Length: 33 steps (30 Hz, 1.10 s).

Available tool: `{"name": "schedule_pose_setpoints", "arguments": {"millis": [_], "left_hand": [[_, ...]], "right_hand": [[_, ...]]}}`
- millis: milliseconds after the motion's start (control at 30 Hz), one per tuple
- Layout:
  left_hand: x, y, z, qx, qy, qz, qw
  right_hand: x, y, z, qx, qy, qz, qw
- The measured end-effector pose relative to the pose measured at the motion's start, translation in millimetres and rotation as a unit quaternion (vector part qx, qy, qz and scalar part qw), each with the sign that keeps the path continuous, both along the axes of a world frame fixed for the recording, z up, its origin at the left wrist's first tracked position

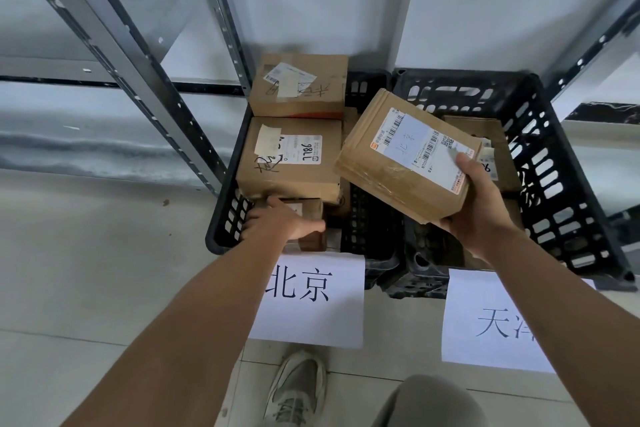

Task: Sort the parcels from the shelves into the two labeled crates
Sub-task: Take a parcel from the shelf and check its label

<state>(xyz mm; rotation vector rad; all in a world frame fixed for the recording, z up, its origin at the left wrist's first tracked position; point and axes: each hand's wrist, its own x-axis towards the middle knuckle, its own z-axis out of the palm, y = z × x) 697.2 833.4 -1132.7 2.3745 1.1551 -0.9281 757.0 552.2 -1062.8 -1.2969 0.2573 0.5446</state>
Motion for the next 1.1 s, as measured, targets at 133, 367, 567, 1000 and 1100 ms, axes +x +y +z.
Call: {"name": "schedule_pose_setpoints", "arguments": {"millis": [133, 367, 567, 1000, 1100], "left_hand": [[3.3, -4.6, 25.8, 0.005, -0.019, -0.025, 0.999], [-0.9, -16.8, 80.2, 0.015, -0.050, -0.055, 0.997], [15.5, 4.3, 142.5, 0.051, -0.160, -0.045, 0.985], [85.1, 4.3, 112.5, 0.114, -0.243, -0.017, 0.963], [99.2, 10.9, 98.6, 0.108, -0.251, -0.007, 0.962]], "right_hand": [[-4.3, 2.8, 8.8, 0.004, 0.013, -0.011, 1.000], [-9.8, -3.3, 27.1, 0.011, 0.022, -0.051, 0.998], [-16.0, -16.3, 39.8, -0.006, 0.028, -0.063, 0.998], [-16.1, -9.8, 18.5, -0.041, 0.024, 0.028, 0.998], [-16.7, 0.1, 11.7, -0.044, 0.022, 0.033, 0.998]]}}
